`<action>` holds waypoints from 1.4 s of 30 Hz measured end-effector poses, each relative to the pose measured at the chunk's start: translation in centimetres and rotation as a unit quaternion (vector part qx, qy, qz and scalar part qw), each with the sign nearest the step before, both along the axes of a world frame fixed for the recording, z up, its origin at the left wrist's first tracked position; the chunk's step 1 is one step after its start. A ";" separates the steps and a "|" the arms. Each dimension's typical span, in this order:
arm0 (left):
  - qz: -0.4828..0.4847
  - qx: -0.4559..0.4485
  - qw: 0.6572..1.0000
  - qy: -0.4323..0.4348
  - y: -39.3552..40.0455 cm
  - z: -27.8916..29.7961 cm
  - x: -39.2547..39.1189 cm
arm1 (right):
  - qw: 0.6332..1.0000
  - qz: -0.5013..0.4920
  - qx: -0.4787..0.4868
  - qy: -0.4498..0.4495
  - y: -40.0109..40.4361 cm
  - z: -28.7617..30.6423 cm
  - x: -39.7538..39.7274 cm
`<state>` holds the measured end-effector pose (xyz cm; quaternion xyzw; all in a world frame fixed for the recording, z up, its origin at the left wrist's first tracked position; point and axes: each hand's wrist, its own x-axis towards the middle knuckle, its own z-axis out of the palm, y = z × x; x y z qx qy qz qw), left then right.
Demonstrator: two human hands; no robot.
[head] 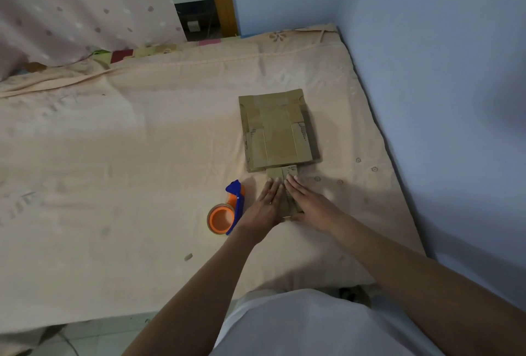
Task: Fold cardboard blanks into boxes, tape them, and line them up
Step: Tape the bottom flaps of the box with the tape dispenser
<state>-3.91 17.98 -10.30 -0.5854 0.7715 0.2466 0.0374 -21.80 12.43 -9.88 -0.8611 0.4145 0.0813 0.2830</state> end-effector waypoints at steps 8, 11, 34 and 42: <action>-0.023 0.033 0.999 0.030 -0.6 -0.3 1.4 | 0.999 0.025 0.028 -0.018 -0.7 -0.2 -0.8; -0.028 0.035 0.999 0.028 -0.7 -0.2 1.6 | 0.999 0.032 0.033 -0.017 -0.9 -0.3 -0.9; -0.004 0.033 0.999 0.024 -0.5 -0.5 1.3 | 0.995 -0.034 0.070 -0.056 -0.8 -1.3 -0.9; 0.272 0.051 0.941 0.195 0.6 -0.1 -1.1 | 0.903 -0.368 0.162 -0.151 1.9 -2.6 -0.4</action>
